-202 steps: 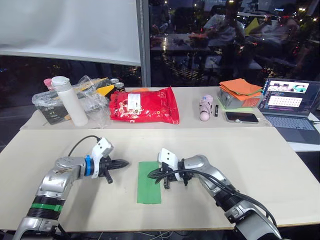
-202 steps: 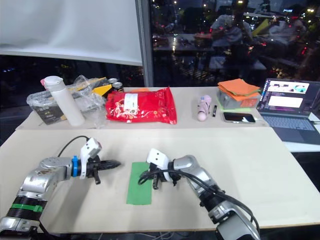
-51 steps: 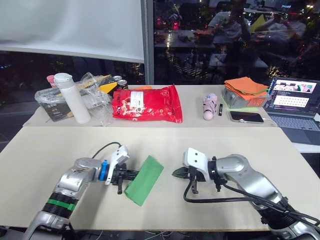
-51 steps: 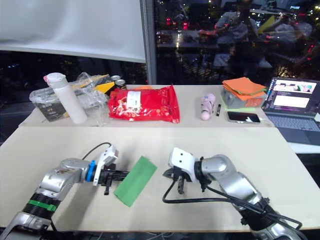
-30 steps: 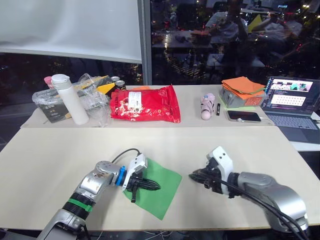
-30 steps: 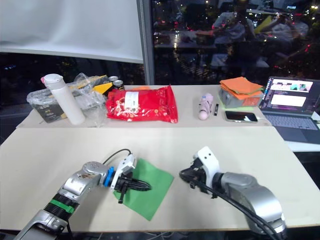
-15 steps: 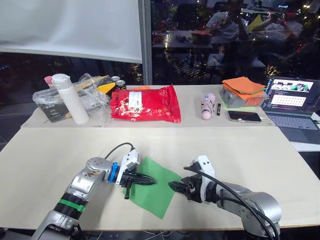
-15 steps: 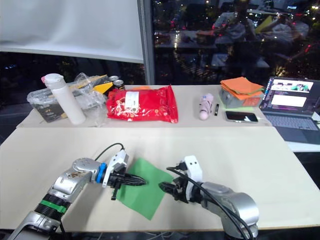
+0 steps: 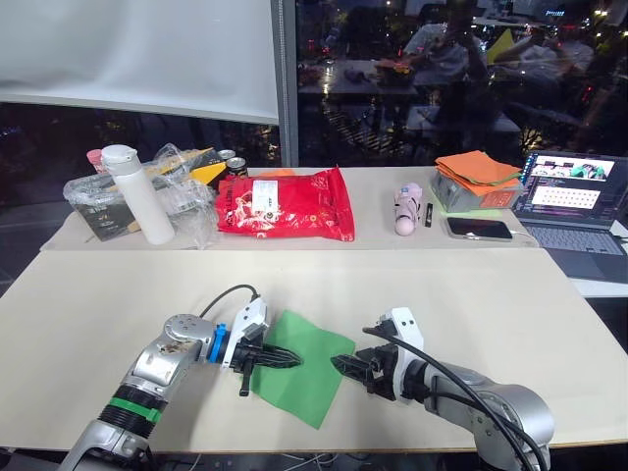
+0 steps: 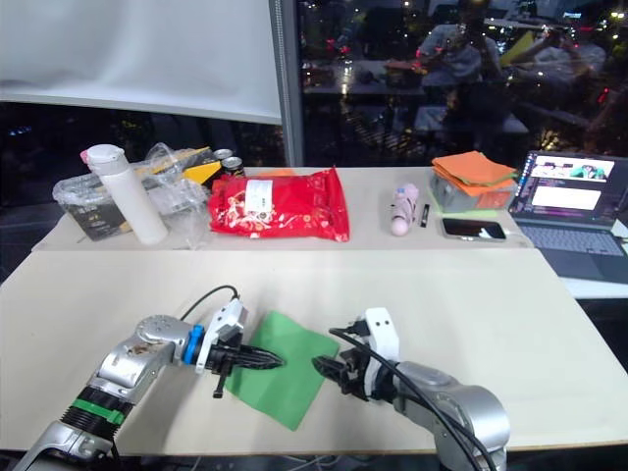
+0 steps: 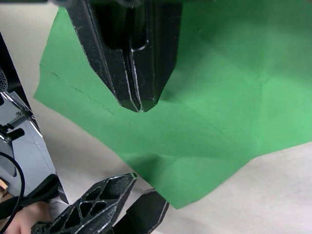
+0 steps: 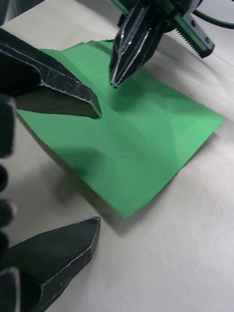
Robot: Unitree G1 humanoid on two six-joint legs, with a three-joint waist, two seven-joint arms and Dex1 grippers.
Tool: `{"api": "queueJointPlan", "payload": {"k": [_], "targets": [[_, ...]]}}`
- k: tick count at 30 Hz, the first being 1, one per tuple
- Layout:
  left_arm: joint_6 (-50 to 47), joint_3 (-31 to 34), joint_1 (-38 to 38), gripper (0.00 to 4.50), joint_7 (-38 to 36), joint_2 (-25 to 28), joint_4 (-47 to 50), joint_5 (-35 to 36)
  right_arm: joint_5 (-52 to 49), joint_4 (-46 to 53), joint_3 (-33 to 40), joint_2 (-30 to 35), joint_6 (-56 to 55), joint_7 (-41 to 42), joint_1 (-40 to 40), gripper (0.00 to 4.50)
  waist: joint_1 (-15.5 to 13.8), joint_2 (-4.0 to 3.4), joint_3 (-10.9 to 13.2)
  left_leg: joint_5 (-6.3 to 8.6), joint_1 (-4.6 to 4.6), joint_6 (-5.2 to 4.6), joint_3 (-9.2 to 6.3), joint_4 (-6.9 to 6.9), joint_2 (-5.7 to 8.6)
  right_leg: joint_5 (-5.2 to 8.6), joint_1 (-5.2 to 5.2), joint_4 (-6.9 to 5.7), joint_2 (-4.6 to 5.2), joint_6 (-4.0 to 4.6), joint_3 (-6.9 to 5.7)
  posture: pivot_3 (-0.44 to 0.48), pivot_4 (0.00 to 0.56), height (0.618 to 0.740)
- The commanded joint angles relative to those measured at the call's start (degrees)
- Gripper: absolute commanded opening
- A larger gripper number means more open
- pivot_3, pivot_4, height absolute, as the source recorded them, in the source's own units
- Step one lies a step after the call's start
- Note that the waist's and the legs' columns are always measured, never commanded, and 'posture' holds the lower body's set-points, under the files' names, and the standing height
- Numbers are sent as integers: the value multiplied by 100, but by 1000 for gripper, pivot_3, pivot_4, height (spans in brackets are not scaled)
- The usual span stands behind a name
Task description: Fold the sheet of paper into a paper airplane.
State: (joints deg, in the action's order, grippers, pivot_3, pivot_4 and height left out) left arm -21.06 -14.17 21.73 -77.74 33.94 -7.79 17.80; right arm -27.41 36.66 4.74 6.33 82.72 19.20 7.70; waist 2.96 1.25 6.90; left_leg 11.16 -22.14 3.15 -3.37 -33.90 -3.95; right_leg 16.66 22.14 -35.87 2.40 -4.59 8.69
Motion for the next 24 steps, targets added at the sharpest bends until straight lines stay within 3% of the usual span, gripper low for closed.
{"api": "queueJointPlan", "payload": {"k": [1, 4, 5, 14, 20, 24], "targets": [[246, -31, -15, 0, -18, 16, -94, -120, -44, -14, -70, 40, -109, -90, 32, 3593, 11, 0, 0, 0, 0, 0, 0, 0, 0, 2, 0, 0, 0, 4, 0, 0, 150, 725], [344, -36, 10, 0, -19, 19, -220, -185, -72, -91, -76, -1, -163, -143, 138, 3593, 46, 0, 0, 0, -1, 0, 0, 0, 0, 6, 0, 0, 0, 10, 0, 0, 150, 725], [363, -29, 16, 0, -22, 16, -246, -196, -93, -103, -78, -11, -167, -142, 162, 3068, 60, 0, 0, 0, -1, 0, 0, 0, 0, 5, 1, 0, 0, 10, 0, 0, 150, 725], [248, 109, 35, 0, -96, 69, -312, -61, -179, -421, -312, 253, -417, 77, 392, 50, 100, 0, 1, 0, -4, 0, -1, 1, 0, -2, 1, 0, 0, -3, 0, 0, 150, 725], [2, 279, 52, 0, -119, 147, -242, 97, -171, -1142, -589, 862, -943, 586, 1056, 17, 102, -1, 3, 0, -4, 0, 0, 1, 0, -1, 2, 0, 0, -1, 0, 0, 150, 725], [-163, 427, 38, 0, -10, 105, -179, 223, 44, -1663, -1150, 1433, -1604, 1111, 1541, 17, 103, 0, 3, 0, -4, 0, 0, 1, 0, -8, 0, 1, 0, -14, 0, 0, 150, 725]]}}
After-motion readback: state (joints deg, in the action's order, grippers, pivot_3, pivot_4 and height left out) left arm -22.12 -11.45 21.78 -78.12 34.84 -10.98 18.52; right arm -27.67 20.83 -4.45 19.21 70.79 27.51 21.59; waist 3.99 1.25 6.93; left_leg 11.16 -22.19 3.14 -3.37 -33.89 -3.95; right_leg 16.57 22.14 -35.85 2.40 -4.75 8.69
